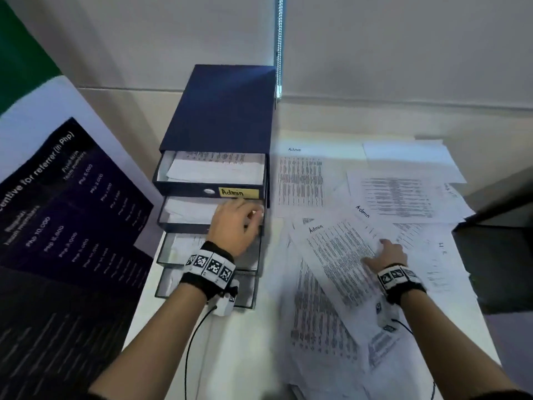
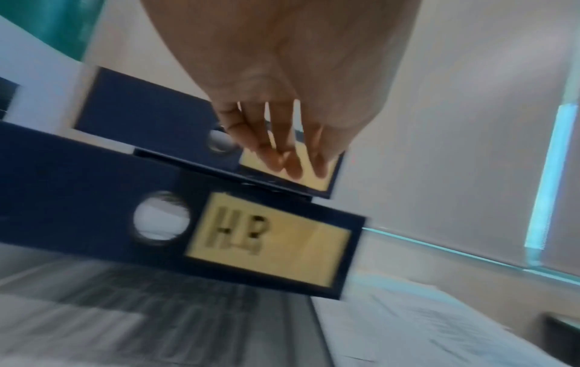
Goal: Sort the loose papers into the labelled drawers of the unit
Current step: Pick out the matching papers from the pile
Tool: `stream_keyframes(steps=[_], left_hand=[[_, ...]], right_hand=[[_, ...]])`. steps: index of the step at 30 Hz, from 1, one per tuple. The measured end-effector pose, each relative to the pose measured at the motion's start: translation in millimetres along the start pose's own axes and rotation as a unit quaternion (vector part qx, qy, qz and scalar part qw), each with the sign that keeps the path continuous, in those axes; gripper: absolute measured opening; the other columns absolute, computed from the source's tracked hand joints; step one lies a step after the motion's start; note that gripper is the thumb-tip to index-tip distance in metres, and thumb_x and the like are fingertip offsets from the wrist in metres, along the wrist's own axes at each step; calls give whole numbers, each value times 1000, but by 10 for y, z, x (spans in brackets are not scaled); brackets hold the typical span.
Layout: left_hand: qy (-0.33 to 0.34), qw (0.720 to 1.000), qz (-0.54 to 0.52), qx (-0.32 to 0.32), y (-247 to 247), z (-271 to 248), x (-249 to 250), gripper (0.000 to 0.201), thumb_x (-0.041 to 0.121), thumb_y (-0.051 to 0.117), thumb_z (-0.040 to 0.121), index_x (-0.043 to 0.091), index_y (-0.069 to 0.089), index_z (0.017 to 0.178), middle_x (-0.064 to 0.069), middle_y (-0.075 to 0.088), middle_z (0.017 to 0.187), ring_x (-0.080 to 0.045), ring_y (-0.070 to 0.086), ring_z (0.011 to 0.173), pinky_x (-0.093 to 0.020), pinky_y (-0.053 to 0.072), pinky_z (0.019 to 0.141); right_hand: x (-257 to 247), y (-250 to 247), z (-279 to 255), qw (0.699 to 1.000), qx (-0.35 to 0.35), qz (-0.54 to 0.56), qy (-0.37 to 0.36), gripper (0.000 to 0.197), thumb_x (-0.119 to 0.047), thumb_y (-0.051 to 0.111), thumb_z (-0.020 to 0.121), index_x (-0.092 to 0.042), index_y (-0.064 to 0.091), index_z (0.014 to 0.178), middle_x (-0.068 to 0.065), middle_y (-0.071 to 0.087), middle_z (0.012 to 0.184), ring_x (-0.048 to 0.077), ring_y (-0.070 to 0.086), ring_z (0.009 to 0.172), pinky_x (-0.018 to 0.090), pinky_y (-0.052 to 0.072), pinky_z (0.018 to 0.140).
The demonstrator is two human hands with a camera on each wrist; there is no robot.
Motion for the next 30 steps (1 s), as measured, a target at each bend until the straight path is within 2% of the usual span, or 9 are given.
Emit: stream_keyframes(steps=[3,6,10,12,14,18,24,27,30], left_hand=[[55,990,-97,-90,342,-75,479,21,29,54,99,18,71,104,4,69,98,-7,53,88,-28,43,83],[-43,962,-118,-241,1016,-236,478,26,30,56,98,20,66,119,-1,66,108,-15,61,94,-34,51,90],[-235,884,-64,-400,1834,-634,185,62,41,65,89,15,42,141,-16,49,135,-35,56,119,-39,48,101],[-289,879,-84,-370,2027,-712,100,69,45,68,84,4,44,135,-19,54,125,-38,56,113,-42,49,96],[-325,882,-126,-316,2105,-707,103,65,42,67,88,-2,46,131,-12,58,100,-32,58,95,-40,49,86],[-408,830,-287,-248,2182,-660,216,69,22,67,94,8,33,152,1,53,87,-16,56,86,-29,44,86],[-442,759,-418,-231,2455,-542,220,69,3,63,94,4,28,153,-15,62,92,-27,60,86,-41,46,107],[-442,765,-398,-245,2489,-546,202,71,7,70,90,5,32,151,-9,63,86,-22,59,75,-38,52,93],[-448,780,-375,-225,2415,-476,170,66,12,72,89,5,39,146,3,61,93,-28,62,108,-35,47,102]], right_hand=[[413,240,90,998,10,-68,-6,101,-59,82,63,-15,38,142,18,45,136,37,48,123,48,48,99],[508,312,15,1000,14,16,-19,102,-55,85,63,-14,38,143,19,53,132,36,53,121,46,48,97],[386,392,-107,993,-30,61,-96,54,-39,78,78,-6,59,117,14,67,105,31,64,100,31,51,79],[343,471,-172,987,-65,66,-131,33,-41,72,83,-10,64,87,5,63,77,23,61,73,25,45,58],[382,476,-155,986,-64,98,-120,36,-45,73,82,-10,65,78,4,57,70,17,52,62,23,37,52],[468,232,71,964,41,261,-19,42,-36,82,75,-2,72,98,13,64,96,21,60,79,23,47,69],[188,114,276,950,-9,312,-13,29,-22,76,79,-11,73,105,5,72,89,24,70,84,36,59,78],[64,-172,249,952,57,295,-62,31,-13,69,84,-11,71,114,8,73,102,23,69,94,27,53,82],[-103,-684,127,919,136,327,-171,38,-12,65,89,-16,61,127,9,67,120,21,62,113,30,48,93]])
Point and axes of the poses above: each hand's wrist, its own z-axis towards the middle knuckle, its own y-axis out of the palm, x = y × z, the point moved 5 cm from there along z, towards the middle knuckle
